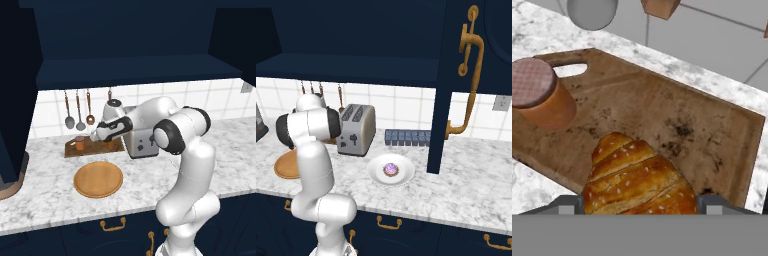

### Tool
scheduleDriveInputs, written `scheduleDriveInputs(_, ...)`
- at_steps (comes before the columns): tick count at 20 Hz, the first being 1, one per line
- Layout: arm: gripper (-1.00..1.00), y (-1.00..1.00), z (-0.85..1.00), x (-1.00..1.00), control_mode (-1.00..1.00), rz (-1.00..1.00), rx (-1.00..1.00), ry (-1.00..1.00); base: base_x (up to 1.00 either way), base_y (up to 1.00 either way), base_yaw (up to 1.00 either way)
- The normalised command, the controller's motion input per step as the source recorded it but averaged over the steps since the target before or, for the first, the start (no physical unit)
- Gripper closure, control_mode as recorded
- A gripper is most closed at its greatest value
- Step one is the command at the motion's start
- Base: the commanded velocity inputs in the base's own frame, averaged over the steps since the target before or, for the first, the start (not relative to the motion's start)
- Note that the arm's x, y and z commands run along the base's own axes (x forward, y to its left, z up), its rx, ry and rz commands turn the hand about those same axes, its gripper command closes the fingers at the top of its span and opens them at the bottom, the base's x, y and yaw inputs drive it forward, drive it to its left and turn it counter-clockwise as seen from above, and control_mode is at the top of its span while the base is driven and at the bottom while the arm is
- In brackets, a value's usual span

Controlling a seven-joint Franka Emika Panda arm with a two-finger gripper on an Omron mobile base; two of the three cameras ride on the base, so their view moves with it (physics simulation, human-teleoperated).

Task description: From the different types of pastries on the counter, select a croissant and place it on the cutting board. Then retrieve a jar of jam from the cabinet and place it alongside the croissant on the cutting board.

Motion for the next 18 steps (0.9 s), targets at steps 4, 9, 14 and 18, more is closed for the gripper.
scheduleDriveInputs(4, 1.00, 0.00, -0.35, 0.01, -1.00, 0.00, 0.00, 0.00, 0.00, 0.00, 0.00)
scheduleDriveInputs(9, 1.00, 0.08, -0.17, 0.20, -1.00, 0.00, 0.00, 0.00, 0.00, 0.00, 0.00)
scheduleDriveInputs(14, 1.00, 0.11, 0.22, 0.30, -1.00, 0.00, 0.09, 0.00, 0.00, 0.00, 0.00)
scheduleDriveInputs(18, 1.00, 0.00, 0.19, 0.47, -1.00, 0.00, 0.08, 0.00, 0.00, 0.00, 0.00)
